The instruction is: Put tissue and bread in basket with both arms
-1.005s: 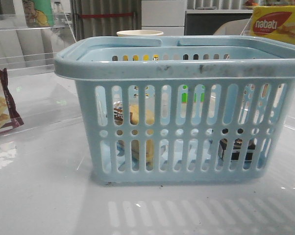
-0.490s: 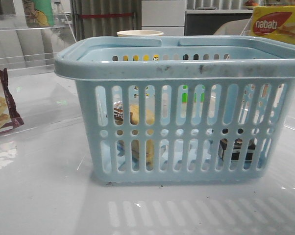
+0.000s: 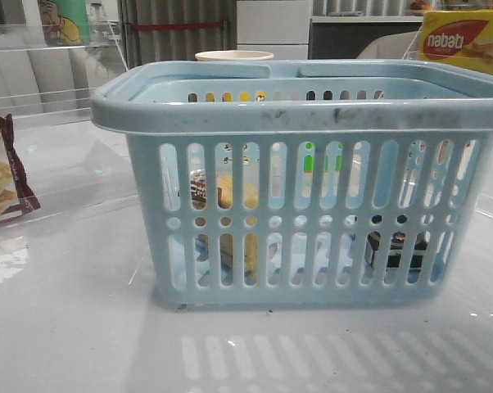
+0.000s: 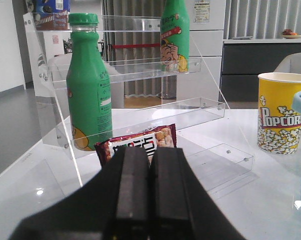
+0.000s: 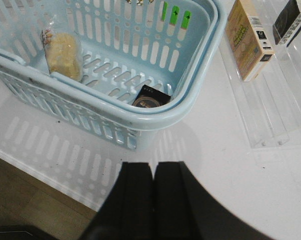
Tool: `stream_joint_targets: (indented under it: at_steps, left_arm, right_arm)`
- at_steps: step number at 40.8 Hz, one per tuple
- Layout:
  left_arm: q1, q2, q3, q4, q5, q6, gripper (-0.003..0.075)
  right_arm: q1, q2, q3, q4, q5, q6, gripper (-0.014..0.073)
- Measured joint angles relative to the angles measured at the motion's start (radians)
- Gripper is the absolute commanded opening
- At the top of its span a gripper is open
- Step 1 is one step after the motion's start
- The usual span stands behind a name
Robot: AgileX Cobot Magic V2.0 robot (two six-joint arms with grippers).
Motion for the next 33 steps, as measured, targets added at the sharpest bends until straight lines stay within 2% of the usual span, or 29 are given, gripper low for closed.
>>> stream_joint_targets:
  at_steps: [9, 14, 25, 33]
  left_arm:
    - [0.0, 0.0, 0.0, 0.0, 0.0, 0.0, 0.0092]
    - [0.0, 0.0, 0.0, 0.0, 0.0, 0.0, 0.0092]
    - [0.0, 0.0, 0.0, 0.0, 0.0, 0.0, 0.0092]
    - [0.0, 0.0, 0.0, 0.0, 0.0, 0.0, 0.0092]
  right_arm:
    - [0.0, -0.005, 0.004, 0.0, 0.0, 0.0, 0.0057]
    - [-0.032, -0.059, 0.059, -0.008, -0.063, 0.0, 0.0057]
    - [-0.245, -0.312, 0.372, -0.015, -0.457, 0.0, 0.0057]
    - [-0.353, -0.509, 0.645, -0.012, -0.687, 0.0, 0.0057]
